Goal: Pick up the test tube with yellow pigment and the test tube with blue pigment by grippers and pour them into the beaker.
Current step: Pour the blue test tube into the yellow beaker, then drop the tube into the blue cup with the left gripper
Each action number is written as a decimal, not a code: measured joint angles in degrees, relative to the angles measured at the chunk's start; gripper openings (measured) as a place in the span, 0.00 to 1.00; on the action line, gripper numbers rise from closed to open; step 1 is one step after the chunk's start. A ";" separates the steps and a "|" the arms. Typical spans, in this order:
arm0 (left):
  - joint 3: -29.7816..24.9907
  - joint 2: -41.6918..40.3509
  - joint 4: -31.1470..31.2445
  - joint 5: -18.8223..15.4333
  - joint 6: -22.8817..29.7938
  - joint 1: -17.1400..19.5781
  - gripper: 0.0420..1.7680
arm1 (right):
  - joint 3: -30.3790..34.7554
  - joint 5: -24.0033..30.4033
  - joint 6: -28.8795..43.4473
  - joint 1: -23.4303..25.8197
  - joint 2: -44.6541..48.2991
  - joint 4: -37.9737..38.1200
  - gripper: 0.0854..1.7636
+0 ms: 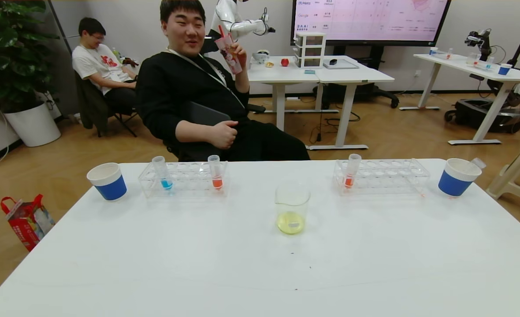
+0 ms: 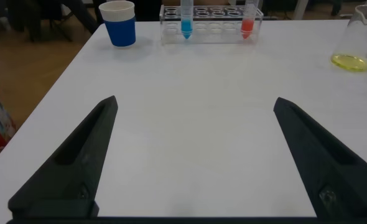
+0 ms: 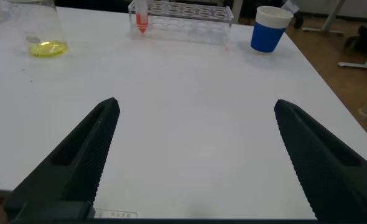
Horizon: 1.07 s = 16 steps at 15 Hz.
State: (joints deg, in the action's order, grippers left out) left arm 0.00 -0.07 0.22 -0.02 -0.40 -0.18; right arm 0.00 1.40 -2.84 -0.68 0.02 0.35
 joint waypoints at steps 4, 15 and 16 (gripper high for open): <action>6.85 2.50 0.41 -1.35 -0.54 0.00 0.99 | 0.00 -0.02 0.00 0.00 0.00 -0.02 0.98; 28.75 54.21 -30.34 -2.89 -0.74 -1.38 0.99 | 0.00 -0.02 -0.02 0.00 0.00 -0.02 0.98; 29.01 59.97 -35.35 -3.02 -0.69 -1.33 0.99 | 0.00 -0.02 0.00 0.00 0.00 0.00 0.98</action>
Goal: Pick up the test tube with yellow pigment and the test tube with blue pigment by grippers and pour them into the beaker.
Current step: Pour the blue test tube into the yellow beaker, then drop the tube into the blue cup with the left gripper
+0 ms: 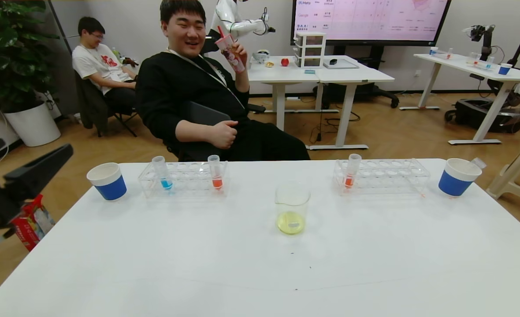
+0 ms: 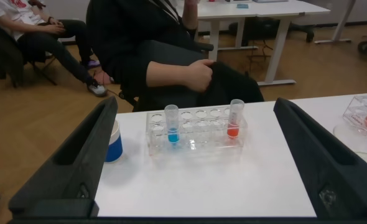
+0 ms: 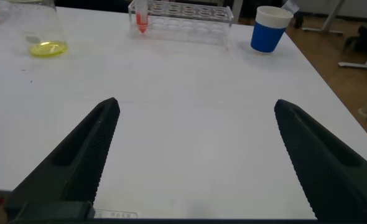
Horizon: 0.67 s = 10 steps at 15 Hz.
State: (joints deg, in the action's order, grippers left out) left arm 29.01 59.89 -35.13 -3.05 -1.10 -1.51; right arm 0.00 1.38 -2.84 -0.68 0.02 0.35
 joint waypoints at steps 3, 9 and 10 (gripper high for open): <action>0.23 15.24 -14.42 -0.15 0.13 0.33 0.99 | 0.00 0.00 0.00 0.00 0.00 0.00 0.98; 1.24 43.91 -40.75 0.55 0.02 0.55 0.99 | 0.00 0.00 0.00 0.00 0.00 0.00 0.98; 1.57 47.49 -43.40 0.62 0.00 0.55 0.99 | 0.00 0.00 0.00 0.00 0.00 0.00 0.98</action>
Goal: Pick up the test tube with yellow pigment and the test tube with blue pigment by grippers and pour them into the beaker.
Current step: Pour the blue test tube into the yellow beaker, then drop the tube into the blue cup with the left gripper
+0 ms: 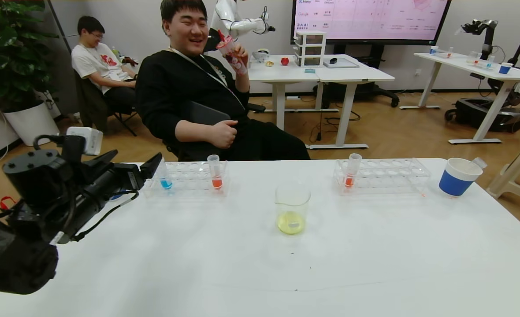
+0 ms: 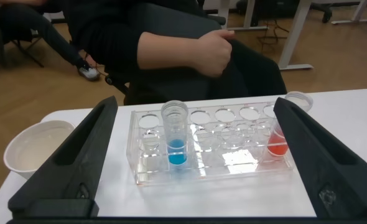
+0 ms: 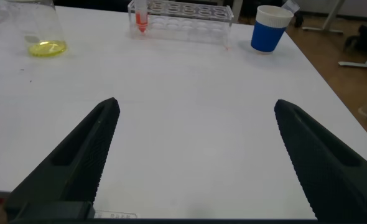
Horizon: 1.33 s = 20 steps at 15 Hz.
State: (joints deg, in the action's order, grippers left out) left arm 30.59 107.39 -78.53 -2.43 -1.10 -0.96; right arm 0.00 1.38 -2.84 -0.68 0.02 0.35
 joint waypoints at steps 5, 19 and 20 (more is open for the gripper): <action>1.82 13.29 -6.45 1.38 0.22 0.48 0.99 | 0.00 0.00 -0.02 0.00 0.00 0.00 0.98; 21.11 27.89 -6.63 5.40 1.87 0.17 0.99 | 0.00 0.00 -0.02 0.00 0.00 0.00 0.98; 21.70 28.20 -6.61 5.47 1.80 0.17 0.94 | 0.00 0.00 -0.02 0.00 0.00 0.00 0.98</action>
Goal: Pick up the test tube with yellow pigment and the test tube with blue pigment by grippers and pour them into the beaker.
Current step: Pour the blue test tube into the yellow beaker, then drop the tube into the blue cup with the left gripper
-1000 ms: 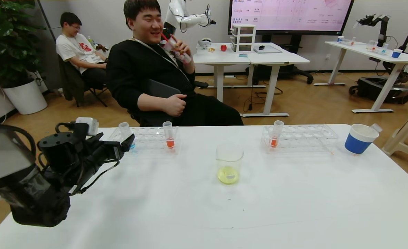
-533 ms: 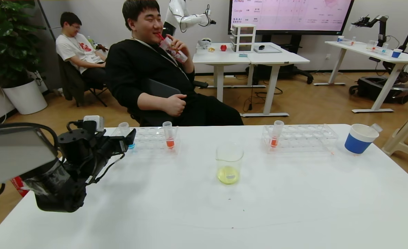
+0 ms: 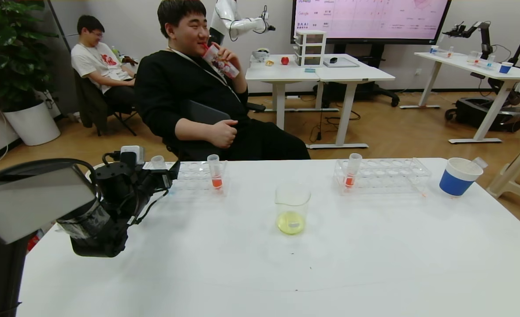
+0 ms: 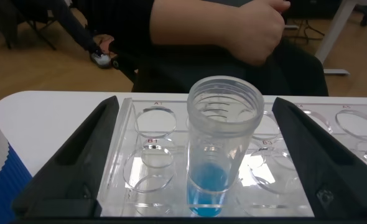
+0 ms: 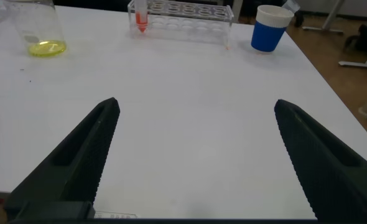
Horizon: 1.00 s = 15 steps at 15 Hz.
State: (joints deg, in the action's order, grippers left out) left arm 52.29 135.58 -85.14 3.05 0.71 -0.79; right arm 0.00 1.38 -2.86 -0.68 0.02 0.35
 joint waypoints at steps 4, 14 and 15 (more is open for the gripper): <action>1.05 0.39 -0.35 0.72 0.15 -0.09 0.20 | 0.00 0.00 0.02 0.06 0.00 -0.02 0.98; 2.91 -3.83 7.66 3.25 -0.18 -0.88 0.27 | 0.00 0.00 0.02 0.00 0.00 -0.02 0.98; 3.56 -5.07 9.70 3.51 -0.18 -0.94 0.27 | 0.00 0.00 0.00 0.00 0.00 -0.02 0.98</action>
State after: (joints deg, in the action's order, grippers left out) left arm 55.85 130.51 -75.44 6.56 0.52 -1.73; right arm 0.00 1.38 -2.86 -0.68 0.02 0.33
